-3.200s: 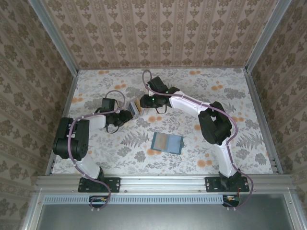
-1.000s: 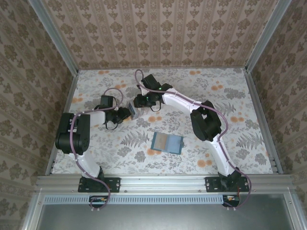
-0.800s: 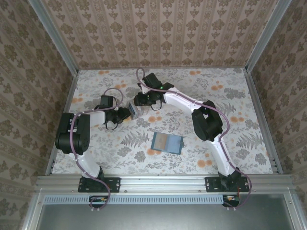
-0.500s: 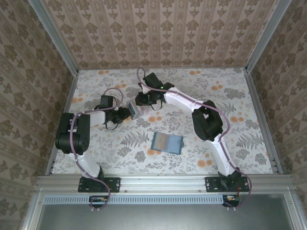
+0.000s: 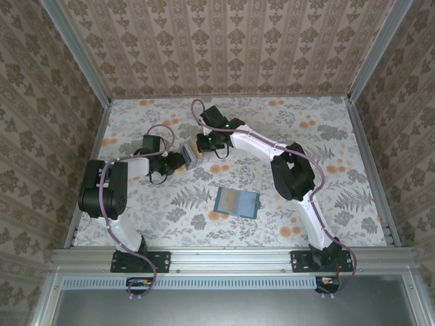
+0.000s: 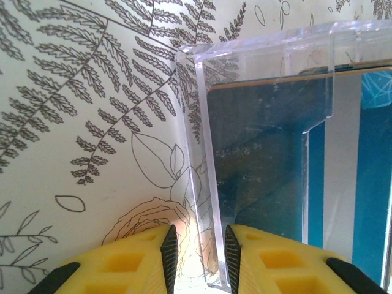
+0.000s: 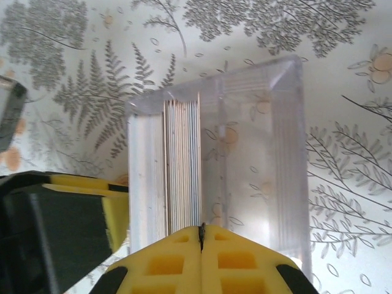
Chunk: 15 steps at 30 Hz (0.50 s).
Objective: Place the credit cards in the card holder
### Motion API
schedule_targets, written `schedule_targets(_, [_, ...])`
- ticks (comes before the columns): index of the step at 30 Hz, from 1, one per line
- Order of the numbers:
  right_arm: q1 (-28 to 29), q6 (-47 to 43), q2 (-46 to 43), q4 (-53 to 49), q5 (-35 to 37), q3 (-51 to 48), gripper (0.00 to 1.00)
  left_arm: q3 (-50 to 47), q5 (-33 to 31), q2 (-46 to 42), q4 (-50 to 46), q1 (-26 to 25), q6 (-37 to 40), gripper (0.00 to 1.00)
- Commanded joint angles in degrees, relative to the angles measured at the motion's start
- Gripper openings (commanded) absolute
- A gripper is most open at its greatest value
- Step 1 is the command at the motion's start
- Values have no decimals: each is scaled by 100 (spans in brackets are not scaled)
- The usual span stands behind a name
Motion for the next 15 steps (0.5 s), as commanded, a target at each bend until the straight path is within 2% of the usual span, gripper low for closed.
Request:
schedule_targets(1, [56,-127,-493,-221,618,-127,0,0,-101,49,-73,-19,168,32])
schedule_targets(9, [56,-6,-1125,51,1191,-677,0,-115,-84,-301,-167,-33,162,32])
schedule_targets(15, [-6,272,-2058,547,1108,-1715,0,-244,-187,-1002,-499,-89,269,33])
